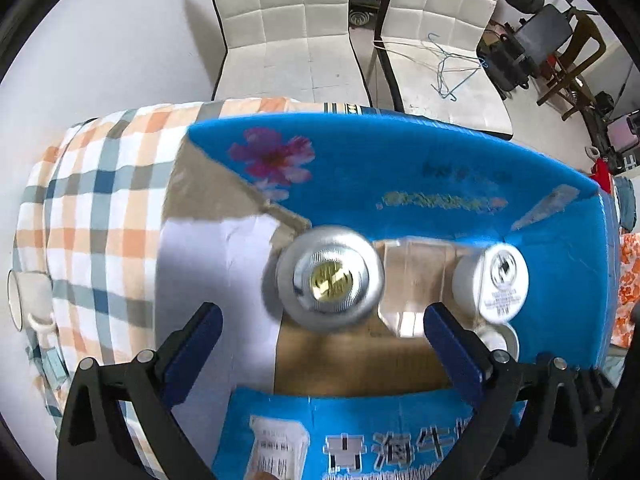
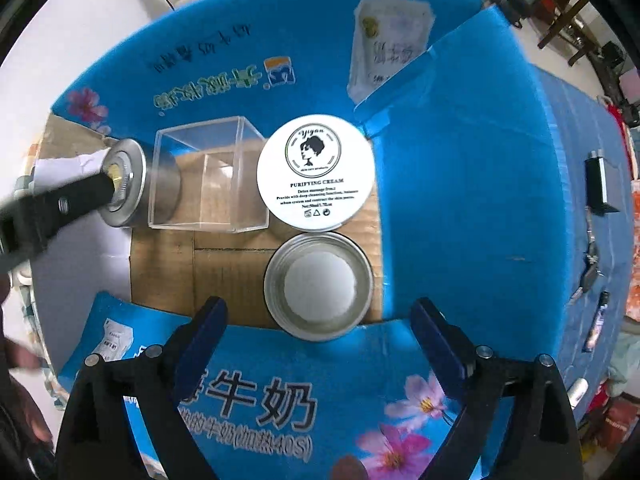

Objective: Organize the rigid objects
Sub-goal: 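Carry both tins into the blue box and release them beside the cube, then grasp the black Blank ME tin with the left tool while the right tool grasps the white round object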

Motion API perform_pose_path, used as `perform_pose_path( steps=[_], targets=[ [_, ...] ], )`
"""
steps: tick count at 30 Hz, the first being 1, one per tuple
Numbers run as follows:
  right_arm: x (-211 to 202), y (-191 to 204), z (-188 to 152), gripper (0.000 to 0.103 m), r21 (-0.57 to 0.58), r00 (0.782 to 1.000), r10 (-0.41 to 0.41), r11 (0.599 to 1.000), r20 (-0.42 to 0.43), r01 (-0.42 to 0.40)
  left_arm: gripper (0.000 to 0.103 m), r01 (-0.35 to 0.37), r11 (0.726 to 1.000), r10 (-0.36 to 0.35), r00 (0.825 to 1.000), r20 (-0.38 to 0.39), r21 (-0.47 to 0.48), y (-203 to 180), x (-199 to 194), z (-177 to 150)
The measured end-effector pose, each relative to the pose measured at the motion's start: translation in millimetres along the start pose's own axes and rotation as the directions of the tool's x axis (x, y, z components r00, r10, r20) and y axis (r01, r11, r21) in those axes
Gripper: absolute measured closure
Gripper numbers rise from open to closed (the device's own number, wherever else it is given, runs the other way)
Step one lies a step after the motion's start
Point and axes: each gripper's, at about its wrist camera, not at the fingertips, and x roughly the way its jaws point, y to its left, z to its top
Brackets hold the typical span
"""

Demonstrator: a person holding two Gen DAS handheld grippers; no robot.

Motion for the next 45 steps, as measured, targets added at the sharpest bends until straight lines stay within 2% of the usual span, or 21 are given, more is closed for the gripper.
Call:
perform_pose_path(
  steps=[5,8,9,13,23,29,37,39,41,45],
  targets=[
    [-28.4,0.5,-17.3,0.008,-0.04,0.997,-0.023,0.999,0.077,0.026,0.0,-0.044,0.999,0.046,0.993,0.112,-0.018,1.7,-31.0,-26.3],
    [-47.6,-0.7,-30.1,0.008,-0.051,0.992,-0.025,0.998,0.126,0.031,0.0,-0.041,0.999,0.045,0.983,0.176,-0.025,2.1,-55.0,-42.5],
    [-53.3,4.2,-44.6,0.008,-0.053,0.99,-0.022,0.998,0.139,0.029,0.0,-0.04,0.999,0.043,0.98,0.193,-0.02,1.0,-64.6,-49.3],
    [-86.3,1.3,-65.8,0.008,-0.067,0.982,-0.001,0.998,0.191,0.014,0.0,-0.025,1.0,0.026,0.975,0.22,-0.008,-4.6,-90.4,-69.4],
    [-165.8,-15.6,-128.9,0.008,-0.092,0.956,0.033,0.996,0.293,-0.006,0.0,-0.059,0.998,0.068,0.953,0.296,-0.038,-15.5,-148.3,-115.0],
    [-203.8,-24.0,-154.1,0.008,-0.094,0.937,0.059,0.995,0.344,-0.028,0.0,-0.057,0.997,0.068,0.946,0.318,-0.043,-22.9,-178.3,-139.3],
    [-238.7,-32.8,-177.0,0.008,-0.108,0.913,0.117,0.991,0.39,-0.081,0.0,-0.033,0.999,0.045,0.924,0.379,-0.037,-31.9,-214.6,-161.0],
    [-238.3,-43.9,-182.8,0.008,-0.088,0.914,0.12,0.992,0.387,-0.093,0.0,-0.024,1.0,0.027,0.918,0.396,-0.015,-41.4,-218.7,-166.2],
    [-233.2,-65.1,-188.8,0.008,-0.046,0.92,0.107,0.994,0.378,-0.097,0.0,-0.017,1.0,0.012,0.918,0.396,0.011,-53.2,-217.4,-168.9],
    [-214.8,-126.7,-201.8,0.008,0.079,0.939,0.032,0.995,0.342,-0.063,0.0,0.049,0.994,-0.079,0.937,0.34,0.094,-100.2,-194.8,-170.8]
  ],
)
